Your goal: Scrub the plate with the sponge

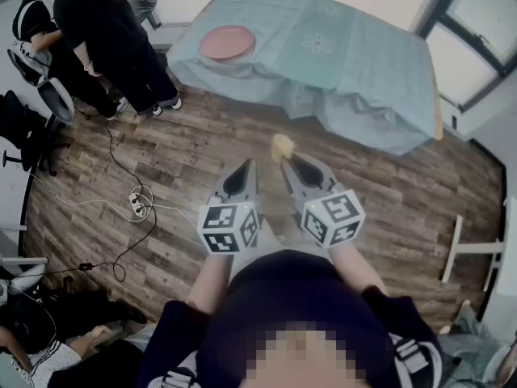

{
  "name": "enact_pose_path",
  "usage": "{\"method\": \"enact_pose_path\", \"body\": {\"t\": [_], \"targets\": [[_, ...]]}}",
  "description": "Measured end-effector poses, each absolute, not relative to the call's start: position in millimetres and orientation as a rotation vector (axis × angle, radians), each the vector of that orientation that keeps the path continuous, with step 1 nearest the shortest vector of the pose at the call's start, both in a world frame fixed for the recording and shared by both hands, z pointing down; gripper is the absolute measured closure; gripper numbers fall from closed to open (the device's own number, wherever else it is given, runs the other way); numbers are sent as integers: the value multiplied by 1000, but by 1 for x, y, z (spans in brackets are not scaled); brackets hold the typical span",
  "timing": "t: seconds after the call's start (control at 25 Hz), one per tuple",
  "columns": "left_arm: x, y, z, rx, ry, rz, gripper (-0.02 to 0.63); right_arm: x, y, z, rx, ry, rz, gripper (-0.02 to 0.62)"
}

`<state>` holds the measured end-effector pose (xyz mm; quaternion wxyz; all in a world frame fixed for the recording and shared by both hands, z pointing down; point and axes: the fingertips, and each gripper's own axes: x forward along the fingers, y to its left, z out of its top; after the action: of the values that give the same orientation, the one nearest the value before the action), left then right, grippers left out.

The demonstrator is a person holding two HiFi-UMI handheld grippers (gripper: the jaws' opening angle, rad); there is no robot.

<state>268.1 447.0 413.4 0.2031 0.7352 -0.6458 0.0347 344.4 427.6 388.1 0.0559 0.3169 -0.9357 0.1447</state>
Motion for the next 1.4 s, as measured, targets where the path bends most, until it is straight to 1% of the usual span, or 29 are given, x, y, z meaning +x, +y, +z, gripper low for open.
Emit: {"method": "enact_pose_path", "body": {"t": [0.84,1.12,1.4], "targets": [[264,437,423,1998,-1817,81,603,345,422,390,926,-2865,437,541],[256,409,436,1977,-1789,92,603,339,390,398,940,-2850,540,540],[231,365,439,1979,-1764,69,603,313,355,400,922,-2836,520,540]]}}
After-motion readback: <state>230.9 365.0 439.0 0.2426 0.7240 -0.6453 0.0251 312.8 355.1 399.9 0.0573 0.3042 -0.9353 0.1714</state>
